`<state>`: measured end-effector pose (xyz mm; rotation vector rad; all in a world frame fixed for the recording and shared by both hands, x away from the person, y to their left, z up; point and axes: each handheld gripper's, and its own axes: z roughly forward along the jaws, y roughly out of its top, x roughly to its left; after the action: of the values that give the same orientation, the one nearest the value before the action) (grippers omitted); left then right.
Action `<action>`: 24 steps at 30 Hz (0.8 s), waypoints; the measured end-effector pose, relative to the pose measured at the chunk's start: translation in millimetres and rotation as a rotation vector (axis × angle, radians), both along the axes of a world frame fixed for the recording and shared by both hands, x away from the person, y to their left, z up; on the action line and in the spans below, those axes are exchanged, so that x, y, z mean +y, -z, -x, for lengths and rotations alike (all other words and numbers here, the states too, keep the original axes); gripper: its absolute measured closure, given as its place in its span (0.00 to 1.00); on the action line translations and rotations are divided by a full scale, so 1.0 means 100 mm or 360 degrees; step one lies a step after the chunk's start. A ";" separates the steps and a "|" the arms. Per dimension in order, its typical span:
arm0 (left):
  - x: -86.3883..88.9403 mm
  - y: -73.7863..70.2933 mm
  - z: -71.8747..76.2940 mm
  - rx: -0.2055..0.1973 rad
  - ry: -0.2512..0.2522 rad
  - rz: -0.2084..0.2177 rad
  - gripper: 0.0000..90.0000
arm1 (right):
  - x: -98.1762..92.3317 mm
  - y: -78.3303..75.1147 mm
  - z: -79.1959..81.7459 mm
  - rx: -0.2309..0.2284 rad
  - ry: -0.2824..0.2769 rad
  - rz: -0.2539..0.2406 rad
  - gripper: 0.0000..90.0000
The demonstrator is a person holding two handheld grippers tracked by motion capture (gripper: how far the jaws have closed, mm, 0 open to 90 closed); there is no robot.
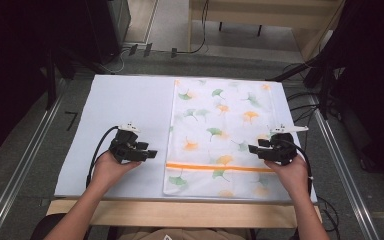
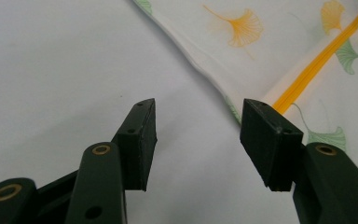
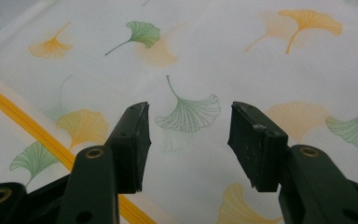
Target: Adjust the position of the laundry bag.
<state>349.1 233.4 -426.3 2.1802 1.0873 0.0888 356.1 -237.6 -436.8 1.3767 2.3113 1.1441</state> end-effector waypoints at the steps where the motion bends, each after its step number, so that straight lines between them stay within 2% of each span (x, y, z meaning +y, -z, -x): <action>1: 0.00 0.00 0.01 0.0004 0.0004 0.0005 0.51 | 0.00 0.00 0.00 0.0000 0.0000 0.0000 0.55; 3: -0.01 -0.01 0.02 -0.0004 0.0021 -0.0016 0.49 | -0.01 0.00 0.00 0.0002 -0.0003 -0.0008 0.57; 5: -0.02 -0.01 0.02 -0.0015 0.0022 -0.0048 0.47 | -0.03 0.02 -0.01 0.0046 -0.0013 -0.0051 0.58; 9: -0.04 -0.02 0.02 -0.0011 0.0043 -0.0022 0.45 | -0.04 0.02 0.00 0.0067 -0.0013 -0.0052 0.57; 12: -0.05 -0.02 0.01 0.0001 0.0050 -0.0011 0.45 | -0.04 0.02 0.01 0.0055 -0.0013 -0.0041 0.55; 15: -0.07 -0.01 -0.01 -0.0018 -0.0003 -0.0019 0.46 | -0.05 0.03 0.03 0.0050 -0.0003 -0.0025 0.55; 17: -0.08 -0.01 -0.01 -0.0022 -0.0004 0.0005 0.48 | -0.07 0.04 0.04 0.0052 -0.0004 -0.0022 0.55; 24: -0.14 0.02 -0.05 0.0011 0.0047 0.0000 0.46 | -0.15 0.06 0.09 0.0082 0.0034 -0.0014 0.53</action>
<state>354.1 219.2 -427.9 2.1974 1.0586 0.0680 347.2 -252.6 -442.7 1.4472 2.3232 1.1266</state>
